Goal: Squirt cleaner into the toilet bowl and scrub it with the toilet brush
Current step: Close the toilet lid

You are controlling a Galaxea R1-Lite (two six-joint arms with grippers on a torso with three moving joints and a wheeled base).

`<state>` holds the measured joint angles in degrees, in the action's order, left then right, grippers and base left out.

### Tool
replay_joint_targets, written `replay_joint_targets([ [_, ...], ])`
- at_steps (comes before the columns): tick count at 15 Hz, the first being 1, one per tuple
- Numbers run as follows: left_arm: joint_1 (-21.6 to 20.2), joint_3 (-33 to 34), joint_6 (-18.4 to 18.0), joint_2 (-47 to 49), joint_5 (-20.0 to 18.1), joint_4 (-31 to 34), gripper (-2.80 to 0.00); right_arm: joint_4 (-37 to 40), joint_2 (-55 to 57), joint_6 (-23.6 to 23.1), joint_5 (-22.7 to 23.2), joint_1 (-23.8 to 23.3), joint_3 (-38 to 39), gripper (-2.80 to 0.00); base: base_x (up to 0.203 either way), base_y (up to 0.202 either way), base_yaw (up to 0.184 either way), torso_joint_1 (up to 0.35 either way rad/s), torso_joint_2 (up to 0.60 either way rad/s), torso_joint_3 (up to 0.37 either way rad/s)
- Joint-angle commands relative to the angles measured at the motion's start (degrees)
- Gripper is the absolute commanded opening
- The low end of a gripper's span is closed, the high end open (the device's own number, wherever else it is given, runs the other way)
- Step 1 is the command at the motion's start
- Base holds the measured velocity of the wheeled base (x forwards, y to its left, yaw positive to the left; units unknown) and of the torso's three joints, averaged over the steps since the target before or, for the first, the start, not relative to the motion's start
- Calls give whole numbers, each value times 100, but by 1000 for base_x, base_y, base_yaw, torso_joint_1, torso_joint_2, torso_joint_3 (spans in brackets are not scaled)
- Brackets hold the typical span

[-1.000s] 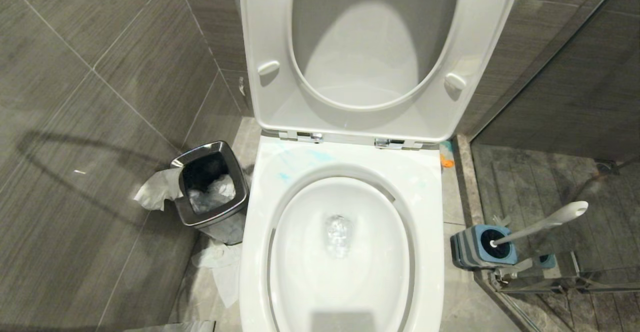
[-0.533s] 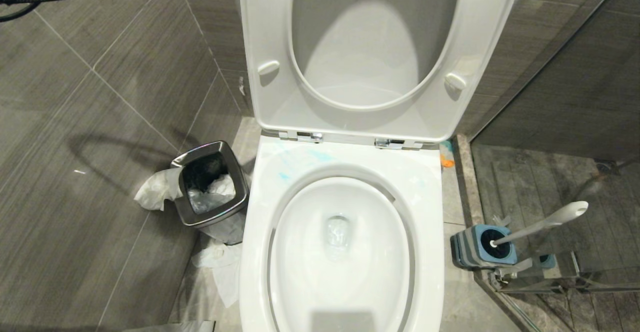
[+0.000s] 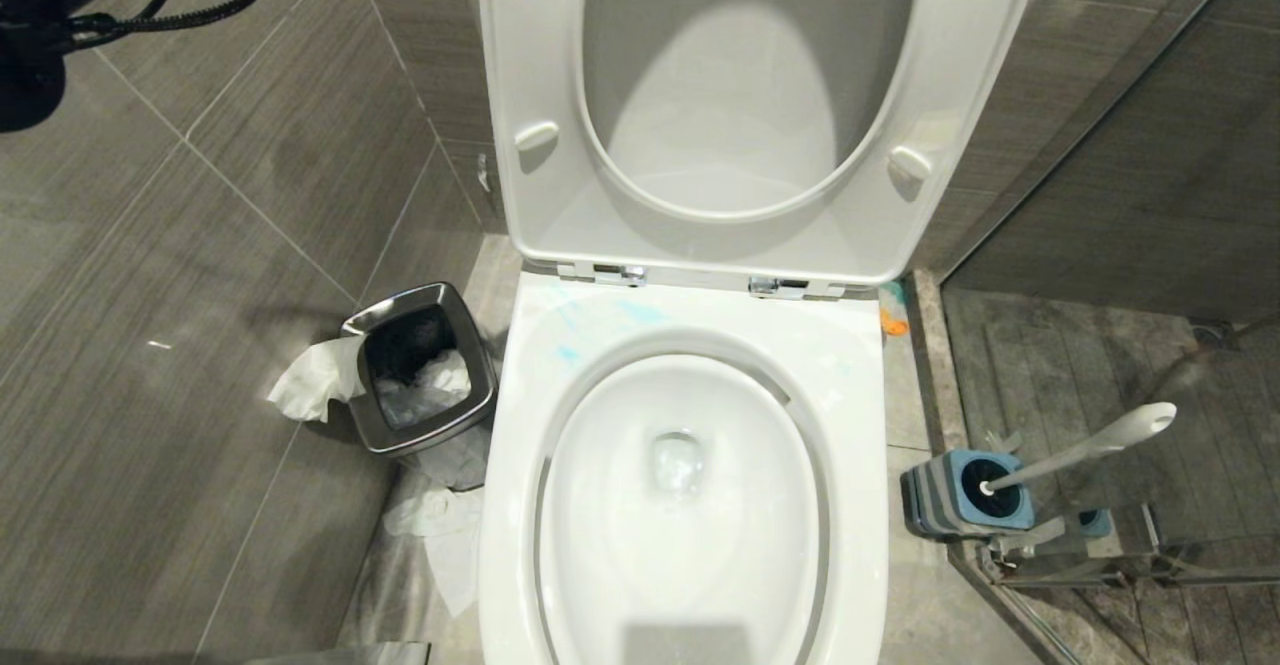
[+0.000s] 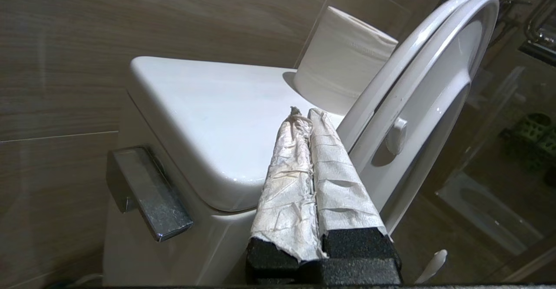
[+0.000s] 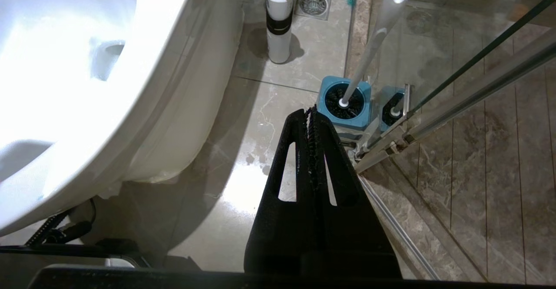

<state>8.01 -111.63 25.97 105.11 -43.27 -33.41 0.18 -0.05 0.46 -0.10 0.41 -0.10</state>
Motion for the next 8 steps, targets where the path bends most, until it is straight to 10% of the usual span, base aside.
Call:
replay_joint_targets([
  [1,125,-31,-238,202,-32,-58,-280,-1,5,-2,1,2,1,-280,0,0,0,0,0,0],
  [8,399,-26,-796,476,12,-319,-280,-1,5,-2,1,2,1,-280,0,0,0,0,0,0],
])
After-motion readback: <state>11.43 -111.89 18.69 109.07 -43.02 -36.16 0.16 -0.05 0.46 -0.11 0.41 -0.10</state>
